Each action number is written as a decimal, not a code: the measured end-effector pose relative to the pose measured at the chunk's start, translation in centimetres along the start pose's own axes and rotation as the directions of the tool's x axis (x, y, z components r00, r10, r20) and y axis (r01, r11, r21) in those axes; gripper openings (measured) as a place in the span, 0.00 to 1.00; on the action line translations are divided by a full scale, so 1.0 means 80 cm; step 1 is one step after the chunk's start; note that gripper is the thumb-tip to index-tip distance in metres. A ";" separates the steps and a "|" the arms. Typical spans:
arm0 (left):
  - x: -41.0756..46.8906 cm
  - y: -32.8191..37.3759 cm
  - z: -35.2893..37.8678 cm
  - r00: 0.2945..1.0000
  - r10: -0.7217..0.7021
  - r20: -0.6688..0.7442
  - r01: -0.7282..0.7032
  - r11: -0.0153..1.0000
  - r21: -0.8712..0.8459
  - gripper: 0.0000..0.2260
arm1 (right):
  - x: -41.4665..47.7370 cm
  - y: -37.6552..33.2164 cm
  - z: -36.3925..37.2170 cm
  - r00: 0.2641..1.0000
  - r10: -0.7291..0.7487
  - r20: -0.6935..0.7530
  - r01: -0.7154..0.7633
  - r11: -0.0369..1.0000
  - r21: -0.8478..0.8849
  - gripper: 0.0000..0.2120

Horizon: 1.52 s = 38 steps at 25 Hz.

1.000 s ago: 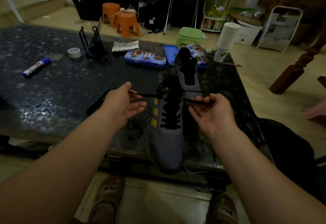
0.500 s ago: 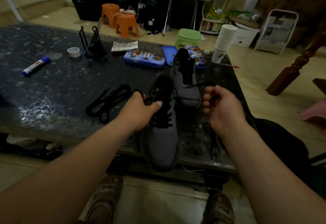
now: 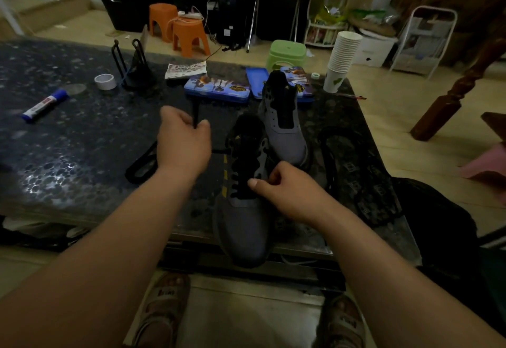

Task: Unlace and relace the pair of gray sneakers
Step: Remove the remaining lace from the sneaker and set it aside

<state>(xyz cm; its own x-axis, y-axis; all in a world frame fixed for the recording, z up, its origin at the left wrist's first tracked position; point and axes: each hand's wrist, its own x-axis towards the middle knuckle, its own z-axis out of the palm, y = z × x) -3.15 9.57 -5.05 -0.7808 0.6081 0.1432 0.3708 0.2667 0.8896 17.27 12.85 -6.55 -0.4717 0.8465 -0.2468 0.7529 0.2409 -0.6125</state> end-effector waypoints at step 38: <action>-0.079 0.049 -0.038 0.615 0.461 0.640 -0.597 0.802 -0.006 0.11 | 0.020 0.013 0.029 0.993 -0.010 -0.117 0.011 1.000 0.005 0.18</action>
<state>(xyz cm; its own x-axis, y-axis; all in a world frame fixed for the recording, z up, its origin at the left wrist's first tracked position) 1.68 4.48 -1.13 0.0130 0.9752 0.2209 0.7607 -0.1530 0.6308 16.25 13.37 -9.36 -0.4220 0.8940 -0.1509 0.7457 0.2476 -0.6185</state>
